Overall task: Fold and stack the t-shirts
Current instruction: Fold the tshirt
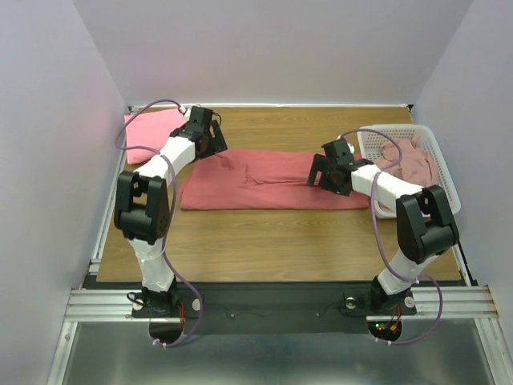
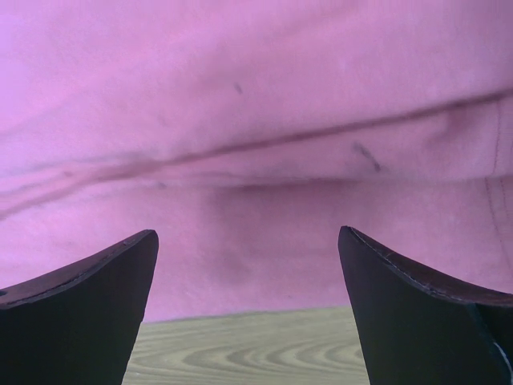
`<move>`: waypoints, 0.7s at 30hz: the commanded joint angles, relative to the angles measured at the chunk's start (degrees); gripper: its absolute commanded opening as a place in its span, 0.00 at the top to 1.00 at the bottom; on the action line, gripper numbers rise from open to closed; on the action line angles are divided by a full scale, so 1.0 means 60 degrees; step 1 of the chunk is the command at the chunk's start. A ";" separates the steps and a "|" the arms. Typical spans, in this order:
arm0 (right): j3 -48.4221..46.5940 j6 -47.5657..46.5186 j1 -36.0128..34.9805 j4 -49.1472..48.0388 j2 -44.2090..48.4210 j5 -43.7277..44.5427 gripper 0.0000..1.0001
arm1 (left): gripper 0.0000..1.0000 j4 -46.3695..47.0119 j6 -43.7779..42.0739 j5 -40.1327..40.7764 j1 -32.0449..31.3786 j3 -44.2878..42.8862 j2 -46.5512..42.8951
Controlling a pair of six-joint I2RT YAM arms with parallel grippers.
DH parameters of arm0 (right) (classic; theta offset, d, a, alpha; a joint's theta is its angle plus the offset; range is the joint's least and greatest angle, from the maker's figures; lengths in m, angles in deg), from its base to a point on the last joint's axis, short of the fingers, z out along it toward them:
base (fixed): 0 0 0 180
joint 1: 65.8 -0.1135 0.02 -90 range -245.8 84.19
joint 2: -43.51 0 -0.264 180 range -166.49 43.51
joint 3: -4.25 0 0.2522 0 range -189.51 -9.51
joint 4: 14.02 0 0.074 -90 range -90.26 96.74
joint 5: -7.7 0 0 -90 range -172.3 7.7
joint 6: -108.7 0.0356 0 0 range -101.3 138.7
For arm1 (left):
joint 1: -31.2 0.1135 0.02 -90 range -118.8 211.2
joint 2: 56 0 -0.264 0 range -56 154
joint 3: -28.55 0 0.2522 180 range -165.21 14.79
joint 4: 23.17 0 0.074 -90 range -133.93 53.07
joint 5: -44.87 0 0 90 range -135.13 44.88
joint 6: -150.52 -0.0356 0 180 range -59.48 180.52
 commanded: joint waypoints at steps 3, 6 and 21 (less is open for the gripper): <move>-0.1340 -0.0387 -0.0012 -0.0381 -0.0396 0.0322 0.00 | 0.04 0.0314 0.0792 0.0094 -0.0926 0.1769 -0.2377; -0.1415 -0.0169 -0.0012 -0.0352 -0.0617 0.0059 0.00 | 0.04 0.0635 0.1116 -0.0080 -0.0970 0.2809 -0.3156; -0.1311 0.0447 0.0032 -0.0381 -0.1744 0.1493 0.00 | 0.03 0.1589 0.1674 -0.0404 -0.1088 0.5185 -0.4330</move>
